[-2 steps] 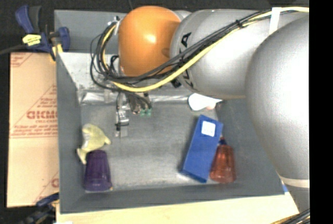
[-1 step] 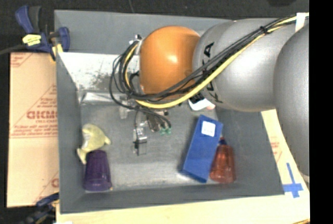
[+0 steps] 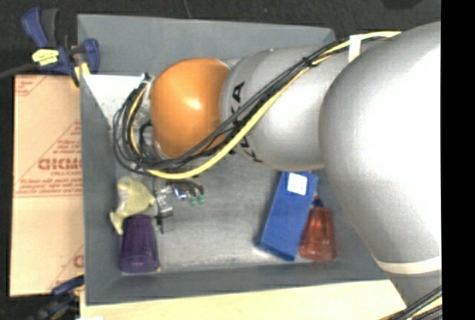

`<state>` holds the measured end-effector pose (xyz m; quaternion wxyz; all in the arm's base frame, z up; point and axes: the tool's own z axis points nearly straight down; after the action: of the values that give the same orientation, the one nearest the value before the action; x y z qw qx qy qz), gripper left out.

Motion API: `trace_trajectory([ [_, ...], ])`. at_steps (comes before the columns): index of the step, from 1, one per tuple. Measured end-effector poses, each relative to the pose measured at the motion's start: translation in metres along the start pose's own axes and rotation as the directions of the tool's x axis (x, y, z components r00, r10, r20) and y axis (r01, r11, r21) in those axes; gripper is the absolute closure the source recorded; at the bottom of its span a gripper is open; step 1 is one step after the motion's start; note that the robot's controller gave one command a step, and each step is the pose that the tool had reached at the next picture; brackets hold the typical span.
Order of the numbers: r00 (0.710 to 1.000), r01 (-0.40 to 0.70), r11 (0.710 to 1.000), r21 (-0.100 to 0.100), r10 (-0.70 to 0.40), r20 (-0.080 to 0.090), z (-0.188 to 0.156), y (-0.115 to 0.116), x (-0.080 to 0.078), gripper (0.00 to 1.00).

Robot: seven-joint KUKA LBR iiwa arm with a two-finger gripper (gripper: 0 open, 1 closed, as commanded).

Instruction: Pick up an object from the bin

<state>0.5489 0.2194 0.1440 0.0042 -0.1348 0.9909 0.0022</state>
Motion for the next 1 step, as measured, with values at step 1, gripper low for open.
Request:
trace_trajectory([
  [1,0.984,-0.178,0.984,-0.001,0.178,-0.001,-0.0327,-0.0508,-0.0250,0.00],
])
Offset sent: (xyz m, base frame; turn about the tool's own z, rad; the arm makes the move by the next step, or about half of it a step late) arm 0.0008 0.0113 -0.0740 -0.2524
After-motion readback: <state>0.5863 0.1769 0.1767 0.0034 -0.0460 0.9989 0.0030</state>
